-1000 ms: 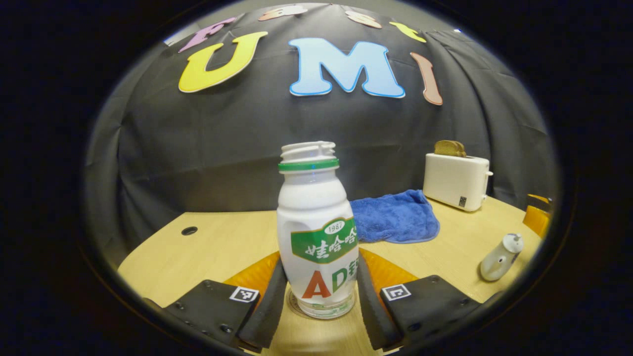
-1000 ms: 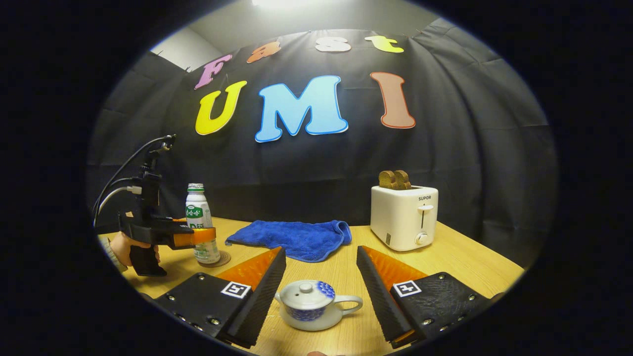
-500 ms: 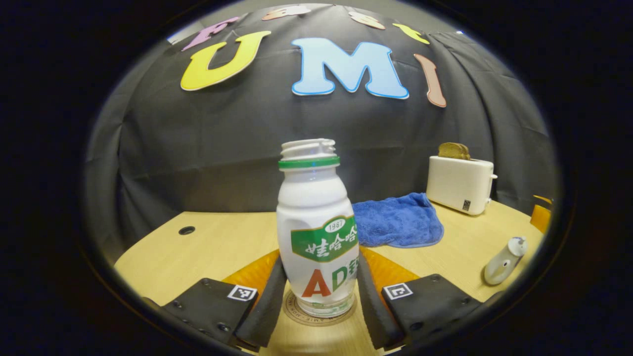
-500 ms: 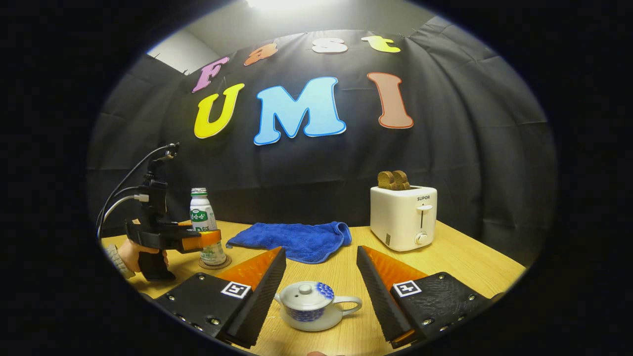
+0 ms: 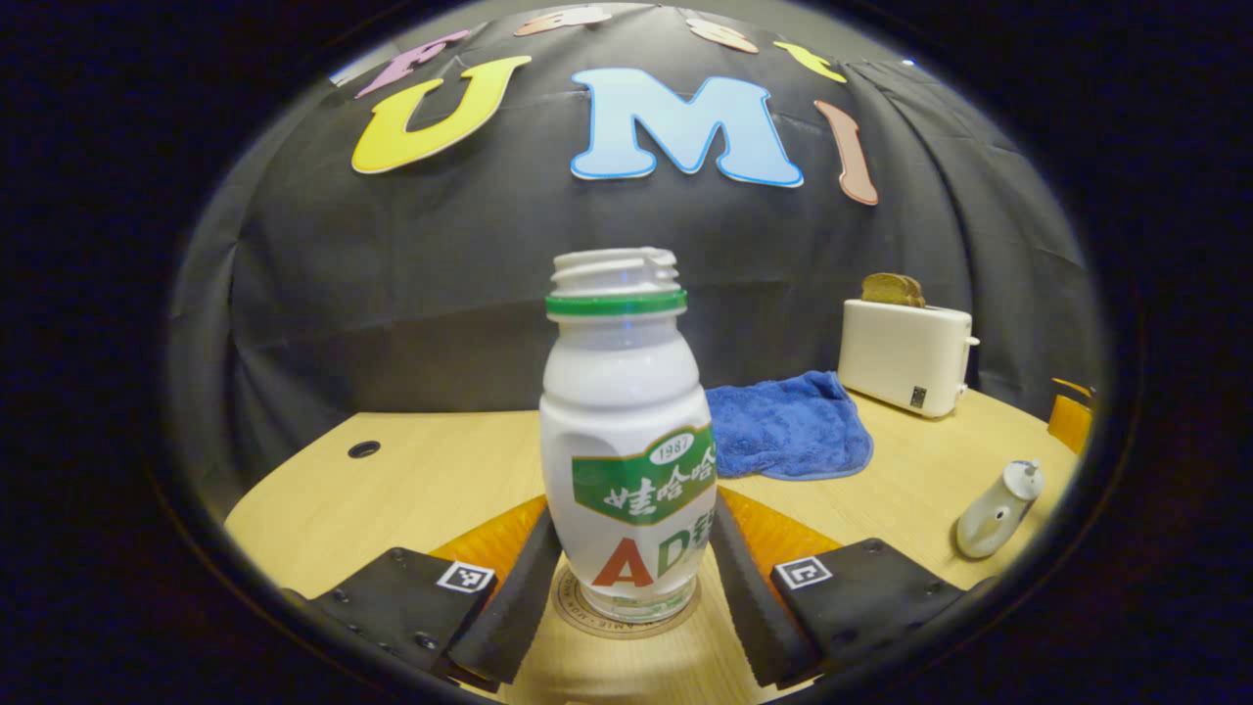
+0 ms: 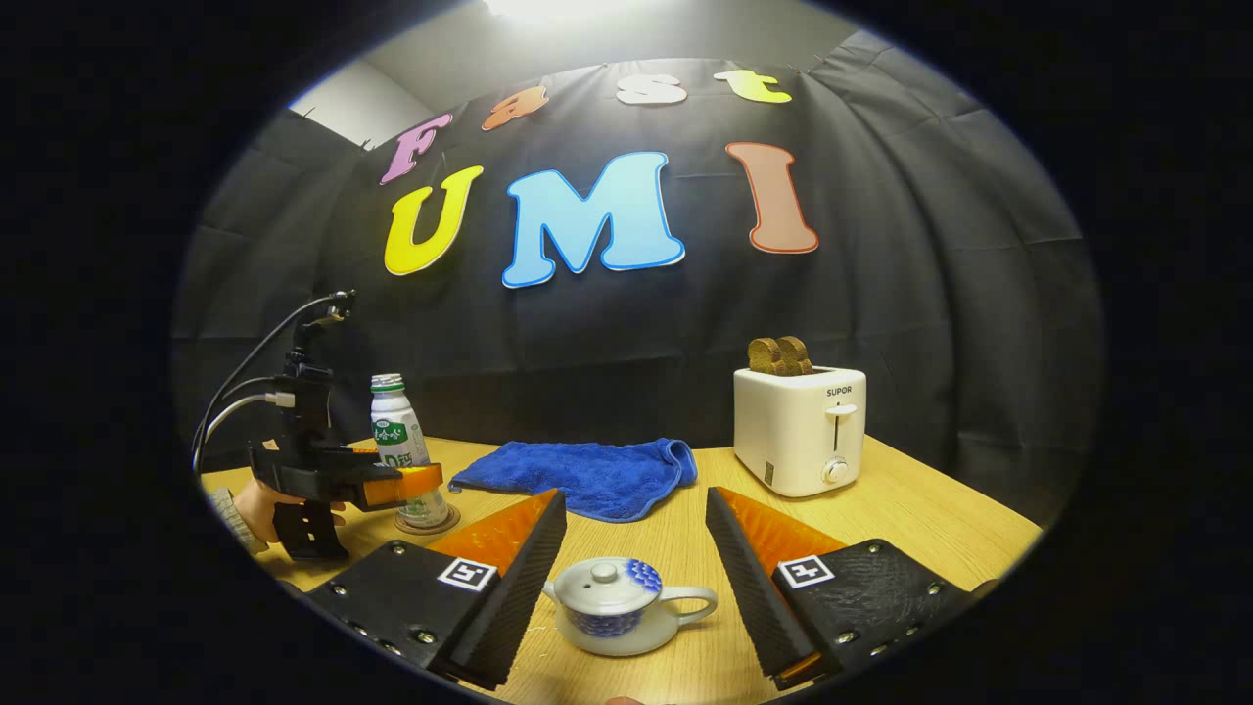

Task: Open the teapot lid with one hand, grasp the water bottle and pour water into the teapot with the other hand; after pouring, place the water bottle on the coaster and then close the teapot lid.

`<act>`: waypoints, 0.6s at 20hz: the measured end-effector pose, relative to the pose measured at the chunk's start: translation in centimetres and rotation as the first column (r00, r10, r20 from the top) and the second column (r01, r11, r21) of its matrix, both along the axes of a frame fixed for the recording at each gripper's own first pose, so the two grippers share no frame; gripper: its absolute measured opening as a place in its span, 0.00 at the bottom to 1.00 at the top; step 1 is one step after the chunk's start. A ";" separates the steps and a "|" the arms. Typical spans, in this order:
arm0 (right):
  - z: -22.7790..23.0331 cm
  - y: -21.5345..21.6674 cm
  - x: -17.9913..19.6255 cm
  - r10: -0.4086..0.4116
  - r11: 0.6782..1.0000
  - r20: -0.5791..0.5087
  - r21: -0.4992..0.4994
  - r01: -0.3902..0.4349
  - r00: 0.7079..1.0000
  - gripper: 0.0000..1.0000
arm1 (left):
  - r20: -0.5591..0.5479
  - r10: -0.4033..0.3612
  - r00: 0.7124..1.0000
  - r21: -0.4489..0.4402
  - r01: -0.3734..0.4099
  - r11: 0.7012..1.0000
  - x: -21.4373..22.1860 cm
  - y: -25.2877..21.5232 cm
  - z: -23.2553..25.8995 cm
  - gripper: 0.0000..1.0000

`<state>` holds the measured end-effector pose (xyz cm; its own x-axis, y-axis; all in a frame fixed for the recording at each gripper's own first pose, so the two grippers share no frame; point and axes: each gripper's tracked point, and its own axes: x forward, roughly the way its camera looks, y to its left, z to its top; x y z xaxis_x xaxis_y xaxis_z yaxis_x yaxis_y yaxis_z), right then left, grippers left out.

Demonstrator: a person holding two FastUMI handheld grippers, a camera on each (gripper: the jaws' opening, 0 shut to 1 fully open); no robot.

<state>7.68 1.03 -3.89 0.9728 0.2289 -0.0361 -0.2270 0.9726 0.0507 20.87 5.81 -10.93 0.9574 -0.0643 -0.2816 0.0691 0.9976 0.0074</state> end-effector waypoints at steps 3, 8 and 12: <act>-0.1 0.2 0.0 0.005 1.000 0.001 -0.013 -0.005 1.000 0.89 | -0.004 -0.004 1.000 -0.001 0.004 1.000 -0.4 -0.1 -0.3 0.96; 0.3 0.2 -0.2 0.005 1.000 0.012 -0.010 -0.005 1.000 0.89 | 0.012 -0.016 1.000 0.015 0.016 1.000 -2.5 -0.1 0.3 0.96; 0.6 -0.4 -0.1 -0.013 1.000 0.020 0.007 0.013 1.000 0.89 | 0.041 -0.026 0.999 0.002 0.026 1.000 -5.8 -0.5 1.5 0.96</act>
<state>7.58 0.62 -3.28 0.9763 0.2161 -0.0147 -0.2150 0.9752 0.0533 15.06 5.34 -9.44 0.9661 -0.0892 -0.2425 0.0950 0.9954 0.0125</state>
